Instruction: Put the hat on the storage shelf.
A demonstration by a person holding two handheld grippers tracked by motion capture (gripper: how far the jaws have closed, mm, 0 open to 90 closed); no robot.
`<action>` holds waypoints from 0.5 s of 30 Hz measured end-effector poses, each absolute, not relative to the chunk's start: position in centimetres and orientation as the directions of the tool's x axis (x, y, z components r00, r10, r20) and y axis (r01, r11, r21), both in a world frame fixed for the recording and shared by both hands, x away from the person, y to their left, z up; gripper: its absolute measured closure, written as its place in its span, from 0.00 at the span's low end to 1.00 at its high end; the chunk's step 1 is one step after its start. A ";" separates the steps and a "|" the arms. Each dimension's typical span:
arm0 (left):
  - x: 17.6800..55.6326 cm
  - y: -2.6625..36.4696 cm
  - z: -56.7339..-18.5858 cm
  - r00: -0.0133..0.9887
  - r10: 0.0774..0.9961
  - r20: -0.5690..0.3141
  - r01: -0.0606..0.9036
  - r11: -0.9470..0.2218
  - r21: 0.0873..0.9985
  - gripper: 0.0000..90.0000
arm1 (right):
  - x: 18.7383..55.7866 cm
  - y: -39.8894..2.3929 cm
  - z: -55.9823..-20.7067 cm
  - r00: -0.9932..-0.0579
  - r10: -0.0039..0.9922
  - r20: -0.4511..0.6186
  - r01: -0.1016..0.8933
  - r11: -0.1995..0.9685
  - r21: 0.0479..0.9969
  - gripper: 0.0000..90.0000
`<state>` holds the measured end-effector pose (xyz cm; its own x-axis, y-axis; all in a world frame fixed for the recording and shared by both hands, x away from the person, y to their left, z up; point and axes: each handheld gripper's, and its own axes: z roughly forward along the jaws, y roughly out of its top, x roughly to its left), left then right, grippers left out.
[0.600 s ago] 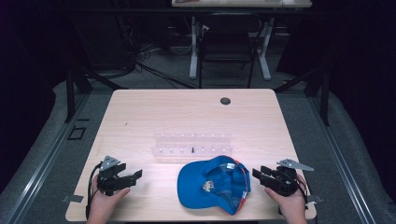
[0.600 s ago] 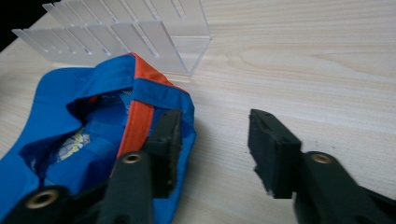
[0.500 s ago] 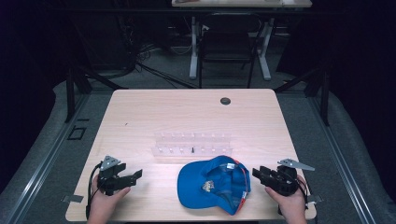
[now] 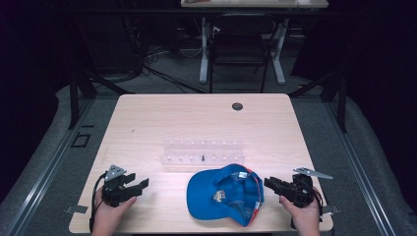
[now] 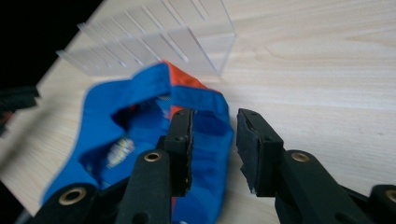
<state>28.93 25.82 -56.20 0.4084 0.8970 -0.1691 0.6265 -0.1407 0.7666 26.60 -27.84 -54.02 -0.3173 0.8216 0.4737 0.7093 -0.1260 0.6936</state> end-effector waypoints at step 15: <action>28.6 25.6 -56.0 0.417 0.895 -0.159 0.634 -0.161 0.756 0.45 | 26.3 -27.1 -52.9 -0.286 0.809 0.514 0.779 -0.116 0.616 0.58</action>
<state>28.57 25.58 -55.96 0.4168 0.8951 -0.1585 0.6343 -0.1615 0.7561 26.35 -27.12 -52.86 -0.2864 0.8086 0.5140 0.7791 -0.1158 0.6161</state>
